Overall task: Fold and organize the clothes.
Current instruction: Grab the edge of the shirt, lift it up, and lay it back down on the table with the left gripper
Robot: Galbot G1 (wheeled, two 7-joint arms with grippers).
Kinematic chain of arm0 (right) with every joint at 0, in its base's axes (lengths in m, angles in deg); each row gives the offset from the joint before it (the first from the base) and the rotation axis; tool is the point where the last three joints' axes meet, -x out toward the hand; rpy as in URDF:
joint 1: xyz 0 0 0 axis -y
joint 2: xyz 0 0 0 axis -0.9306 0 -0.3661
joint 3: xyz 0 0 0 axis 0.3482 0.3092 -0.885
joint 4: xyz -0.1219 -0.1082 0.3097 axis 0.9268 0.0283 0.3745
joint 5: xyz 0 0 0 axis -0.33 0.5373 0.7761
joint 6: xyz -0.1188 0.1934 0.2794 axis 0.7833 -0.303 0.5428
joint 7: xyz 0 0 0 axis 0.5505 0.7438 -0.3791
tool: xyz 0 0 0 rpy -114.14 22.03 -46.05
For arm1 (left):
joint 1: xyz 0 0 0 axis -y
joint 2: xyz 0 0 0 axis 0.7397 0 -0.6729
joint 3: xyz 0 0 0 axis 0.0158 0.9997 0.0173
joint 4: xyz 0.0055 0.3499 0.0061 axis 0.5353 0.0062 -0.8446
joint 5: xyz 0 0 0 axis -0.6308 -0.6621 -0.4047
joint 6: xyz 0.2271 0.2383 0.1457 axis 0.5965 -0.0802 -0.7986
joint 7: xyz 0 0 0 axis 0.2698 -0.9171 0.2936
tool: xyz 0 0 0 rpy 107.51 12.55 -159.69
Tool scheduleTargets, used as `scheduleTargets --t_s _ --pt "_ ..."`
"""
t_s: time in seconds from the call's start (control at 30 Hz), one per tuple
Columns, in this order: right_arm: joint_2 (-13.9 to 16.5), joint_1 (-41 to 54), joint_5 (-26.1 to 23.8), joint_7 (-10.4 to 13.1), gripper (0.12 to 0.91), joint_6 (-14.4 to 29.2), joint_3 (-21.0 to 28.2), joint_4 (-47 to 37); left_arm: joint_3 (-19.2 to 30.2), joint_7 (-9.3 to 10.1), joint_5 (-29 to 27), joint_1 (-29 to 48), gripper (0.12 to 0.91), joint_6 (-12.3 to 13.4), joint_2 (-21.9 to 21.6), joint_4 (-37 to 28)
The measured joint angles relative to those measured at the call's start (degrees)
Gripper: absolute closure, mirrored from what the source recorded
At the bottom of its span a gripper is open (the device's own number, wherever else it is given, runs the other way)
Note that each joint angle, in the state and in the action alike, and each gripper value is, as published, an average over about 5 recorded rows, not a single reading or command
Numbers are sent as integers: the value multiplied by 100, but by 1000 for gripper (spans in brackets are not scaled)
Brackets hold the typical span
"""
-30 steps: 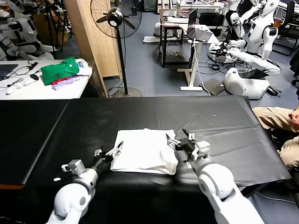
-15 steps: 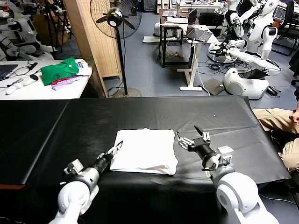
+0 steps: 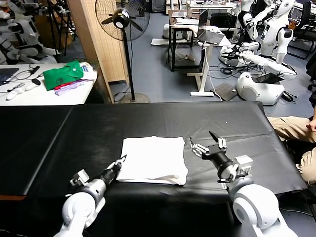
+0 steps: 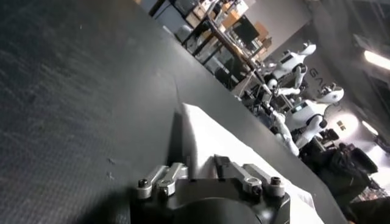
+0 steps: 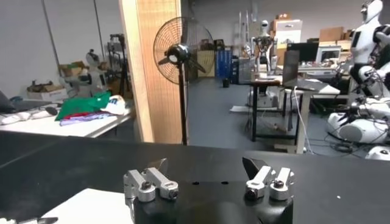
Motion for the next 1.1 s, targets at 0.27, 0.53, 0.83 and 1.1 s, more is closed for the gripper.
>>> scheduleTargets --t_s 0.27,0.53,0.83,1.1 --pt "-71 -233 -956 54 227 -324 -211 -174 189 -135 -2047 -243 883 554 -245 322" --pt "-134 -299 -1214 16 227 -324 -222 -330 -60 -192 -4170 -473 883 777 -885 463" --pt "-149 -114 -1256 15 227 -329 -55 -571 -1005 -219 -5249 -852 883 866 -2054 454" --pt "-248 58 -1283 7 227 -296 121 -815 -1893 -125 -5515 -1335 883 792 -2883 896"
